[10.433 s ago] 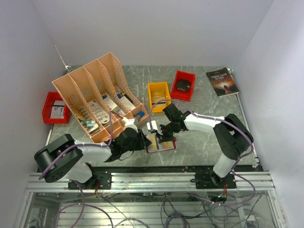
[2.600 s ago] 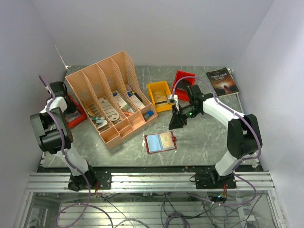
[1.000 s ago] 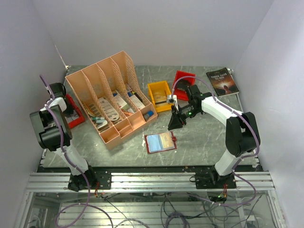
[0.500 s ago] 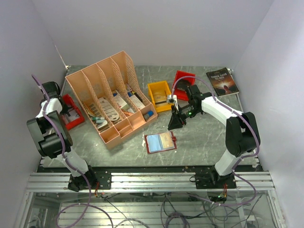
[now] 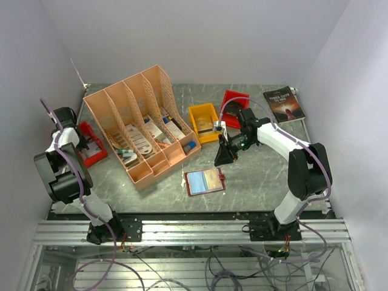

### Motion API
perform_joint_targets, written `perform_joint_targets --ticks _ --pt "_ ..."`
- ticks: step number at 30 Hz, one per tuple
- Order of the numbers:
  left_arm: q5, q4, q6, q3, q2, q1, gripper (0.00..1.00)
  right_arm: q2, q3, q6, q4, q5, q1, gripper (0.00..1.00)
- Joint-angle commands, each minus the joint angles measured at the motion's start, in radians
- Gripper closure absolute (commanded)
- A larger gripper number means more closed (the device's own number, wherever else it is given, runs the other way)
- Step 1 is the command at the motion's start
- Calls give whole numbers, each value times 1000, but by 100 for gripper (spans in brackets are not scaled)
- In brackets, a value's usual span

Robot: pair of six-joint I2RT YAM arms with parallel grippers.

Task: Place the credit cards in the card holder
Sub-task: Pick up the credit card from the storage box.

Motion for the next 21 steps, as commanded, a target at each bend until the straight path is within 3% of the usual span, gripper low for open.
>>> perform_joint_targets --ticks 1,7,12,21 --pt "-57 -41 11 -19 -39 10 79 8 28 -10 -10 -21 4 75" --pt "-55 -41 20 -29 -27 10 79 5 28 -11 -12 -21 4 75" --pt "-34 -51 19 -21 -39 10 93 8 30 -11 -13 -21 4 75" --pt "-7 -90 -2 22 -109 10 93 10 30 -8 -8 -18 4 75"
